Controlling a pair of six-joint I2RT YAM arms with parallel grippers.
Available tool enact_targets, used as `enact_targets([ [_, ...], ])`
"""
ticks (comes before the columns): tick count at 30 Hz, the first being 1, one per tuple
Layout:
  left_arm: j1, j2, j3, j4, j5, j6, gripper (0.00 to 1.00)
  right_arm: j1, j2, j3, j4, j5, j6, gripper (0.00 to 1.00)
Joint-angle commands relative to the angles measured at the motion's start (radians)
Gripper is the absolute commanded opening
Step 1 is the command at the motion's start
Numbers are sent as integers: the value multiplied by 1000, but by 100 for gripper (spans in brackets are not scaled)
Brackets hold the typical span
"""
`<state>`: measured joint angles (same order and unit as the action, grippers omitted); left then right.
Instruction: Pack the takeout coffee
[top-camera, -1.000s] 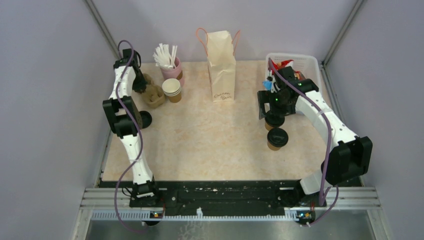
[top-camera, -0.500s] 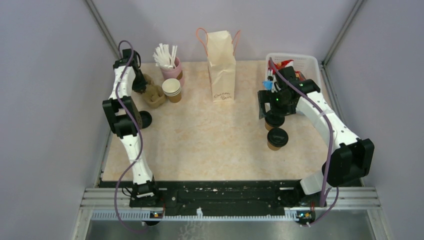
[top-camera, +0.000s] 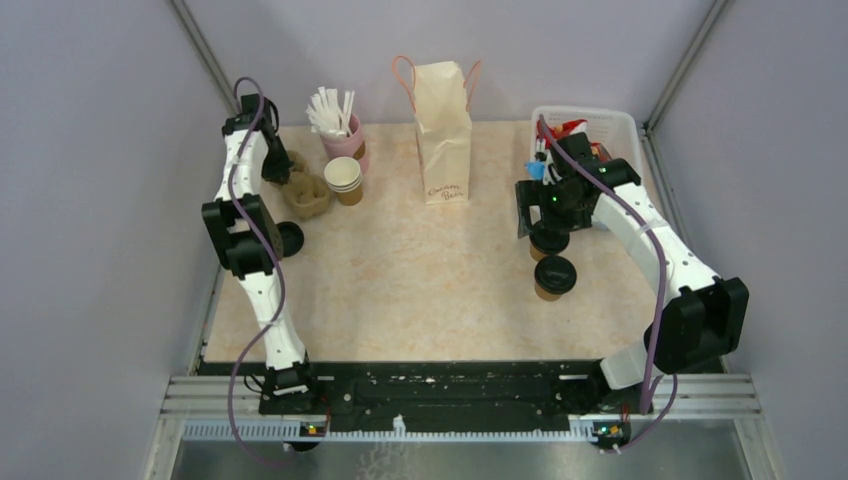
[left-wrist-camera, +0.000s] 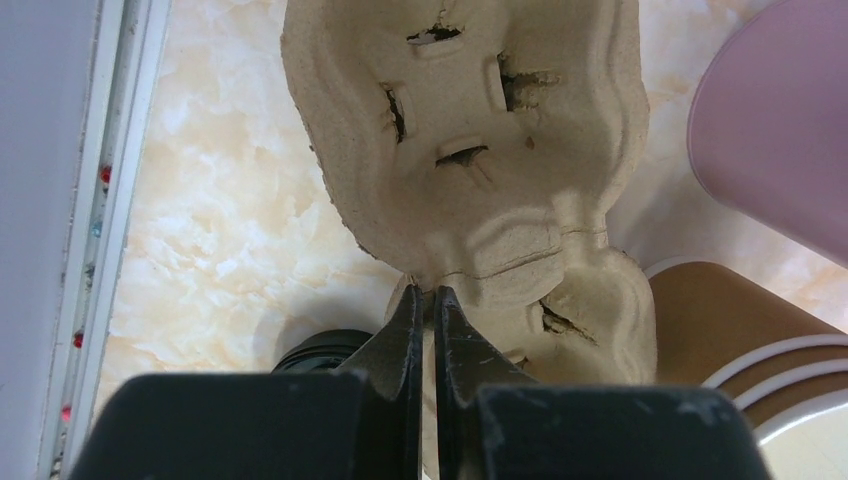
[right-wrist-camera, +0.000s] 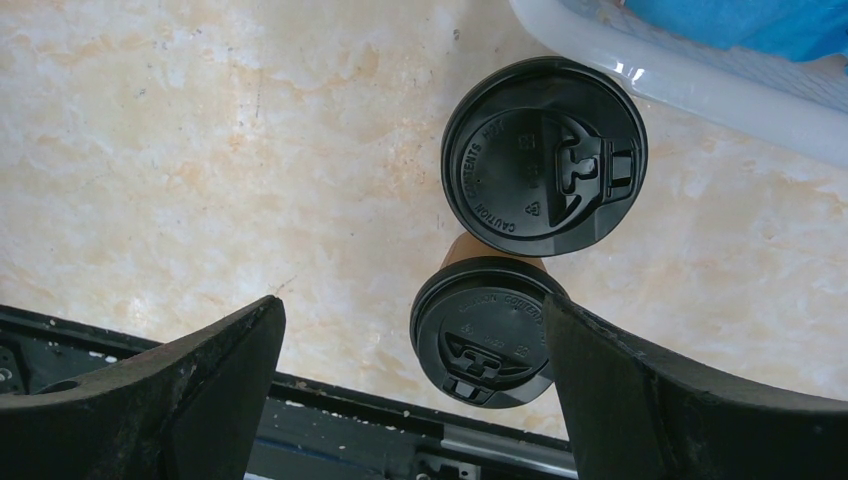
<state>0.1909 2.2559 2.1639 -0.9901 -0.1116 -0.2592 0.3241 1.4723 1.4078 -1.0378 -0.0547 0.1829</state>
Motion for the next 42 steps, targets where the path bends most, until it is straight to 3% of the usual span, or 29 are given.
enact_targets([
  [1,16,-81,16,11,61,-13,0,-4,-46,0,22,-8,-9,99],
  [11,101,-132,-126,126,302,-104,0,-4,-51,-4,24,-7,-10,99],
  [19,125,-137,-153,128,363,-120,7,-3,-48,0,24,-8,-10,99],
  [27,126,-159,-147,125,351,-107,21,-4,-47,5,21,-7,-10,99],
  [32,116,-216,-188,101,246,-85,51,-4,-43,7,21,-9,-10,99],
  [35,94,-280,-261,120,194,-53,60,-4,-44,5,21,-11,-10,99],
  [42,-89,-386,-427,180,191,188,65,-3,-45,1,21,-23,-10,99],
])
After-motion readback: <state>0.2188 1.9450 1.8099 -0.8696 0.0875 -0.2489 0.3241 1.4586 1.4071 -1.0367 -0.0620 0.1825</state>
